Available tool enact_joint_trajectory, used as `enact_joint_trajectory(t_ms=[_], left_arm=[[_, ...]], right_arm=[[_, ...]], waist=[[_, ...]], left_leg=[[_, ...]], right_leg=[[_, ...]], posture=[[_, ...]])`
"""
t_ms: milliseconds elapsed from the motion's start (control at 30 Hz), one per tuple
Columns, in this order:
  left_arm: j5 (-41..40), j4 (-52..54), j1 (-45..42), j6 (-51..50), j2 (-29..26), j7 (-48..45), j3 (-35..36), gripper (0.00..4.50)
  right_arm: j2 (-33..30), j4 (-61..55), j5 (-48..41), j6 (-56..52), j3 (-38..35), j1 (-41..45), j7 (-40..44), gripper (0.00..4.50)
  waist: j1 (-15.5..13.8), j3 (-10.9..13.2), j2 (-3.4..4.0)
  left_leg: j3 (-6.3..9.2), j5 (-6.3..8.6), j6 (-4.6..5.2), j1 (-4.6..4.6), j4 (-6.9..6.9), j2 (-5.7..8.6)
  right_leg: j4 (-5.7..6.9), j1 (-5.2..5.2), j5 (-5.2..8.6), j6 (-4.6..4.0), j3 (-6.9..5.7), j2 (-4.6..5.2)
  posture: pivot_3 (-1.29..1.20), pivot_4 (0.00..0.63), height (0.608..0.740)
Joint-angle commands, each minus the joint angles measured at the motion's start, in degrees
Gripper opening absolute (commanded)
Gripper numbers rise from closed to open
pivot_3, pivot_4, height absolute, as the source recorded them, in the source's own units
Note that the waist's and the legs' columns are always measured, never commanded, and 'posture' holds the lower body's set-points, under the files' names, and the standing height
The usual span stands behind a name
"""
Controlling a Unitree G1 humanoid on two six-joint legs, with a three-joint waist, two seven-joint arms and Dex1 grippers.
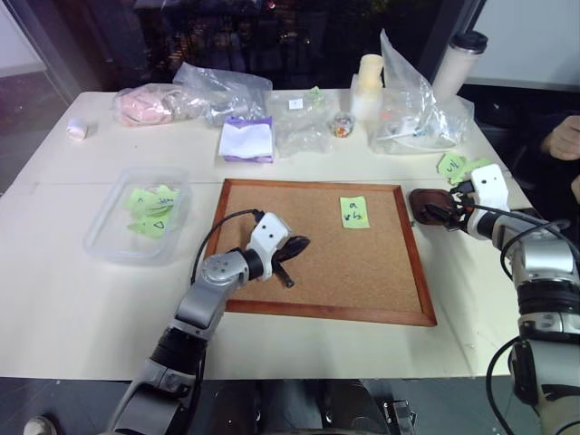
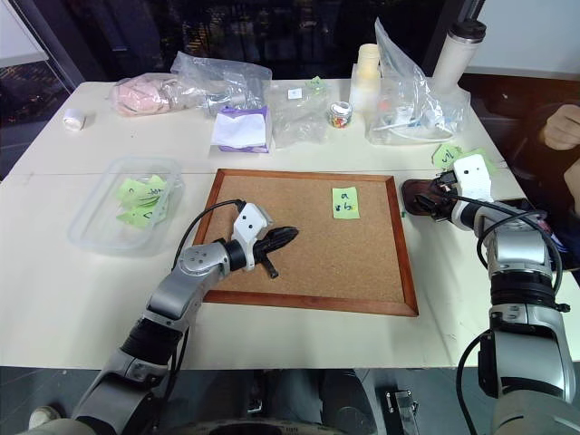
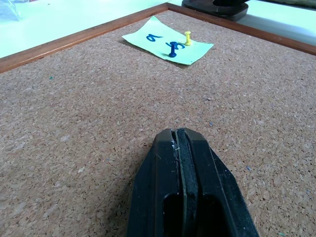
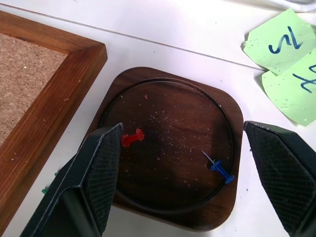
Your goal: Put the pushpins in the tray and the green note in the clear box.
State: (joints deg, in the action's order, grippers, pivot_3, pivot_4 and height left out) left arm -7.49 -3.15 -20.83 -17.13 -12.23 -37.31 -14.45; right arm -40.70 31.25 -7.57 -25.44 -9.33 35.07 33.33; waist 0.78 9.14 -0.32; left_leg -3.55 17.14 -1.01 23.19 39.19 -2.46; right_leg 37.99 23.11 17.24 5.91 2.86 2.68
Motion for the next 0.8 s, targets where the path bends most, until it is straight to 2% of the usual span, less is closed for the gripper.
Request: enact_joint_trajectory(t_ms=[33,567,800], left_arm=[[0.0,-0.7,0.9,-1.1,0.1,-0.3,-0.5,0.00],[0.1,-1.1,0.7,-0.8,0.4,-0.3,-0.7,0.00],[0.0,-0.7,1.0,-1.0,0.4,-0.2,-0.7,0.00]], right_arm=[[-0.9,-0.7,-0.2,1.0,-0.8,2.5,0.1,4.00],[-0.4,4.1,1.2,4.7,1.2,3.8,0.4,4.00],[-0.6,-3.4,-2.1,0.0,-0.6,4.1,1.9,4.00]], waist=[[0.0,0.0,0.00],[0.0,0.0,0.00],[0.0,0.0,0.00]], left_leg=[[0.00,0.00,0.00,0.00,0.00,0.00],[0.00,0.00,0.00,0.00,0.00,0.00],[0.00,0.00,0.00,0.00,0.00,-0.01]], right_leg=[[0.00,0.00,0.00,0.00,0.00,0.00],[-0.02,0.00,0.00,0.00,0.00,0.00],[-0.01,0.00,0.00,0.00,0.00,0.01]], posture=[[0.00,0.150,0.740],[0.00,0.150,0.740],[0.00,0.150,0.740]])
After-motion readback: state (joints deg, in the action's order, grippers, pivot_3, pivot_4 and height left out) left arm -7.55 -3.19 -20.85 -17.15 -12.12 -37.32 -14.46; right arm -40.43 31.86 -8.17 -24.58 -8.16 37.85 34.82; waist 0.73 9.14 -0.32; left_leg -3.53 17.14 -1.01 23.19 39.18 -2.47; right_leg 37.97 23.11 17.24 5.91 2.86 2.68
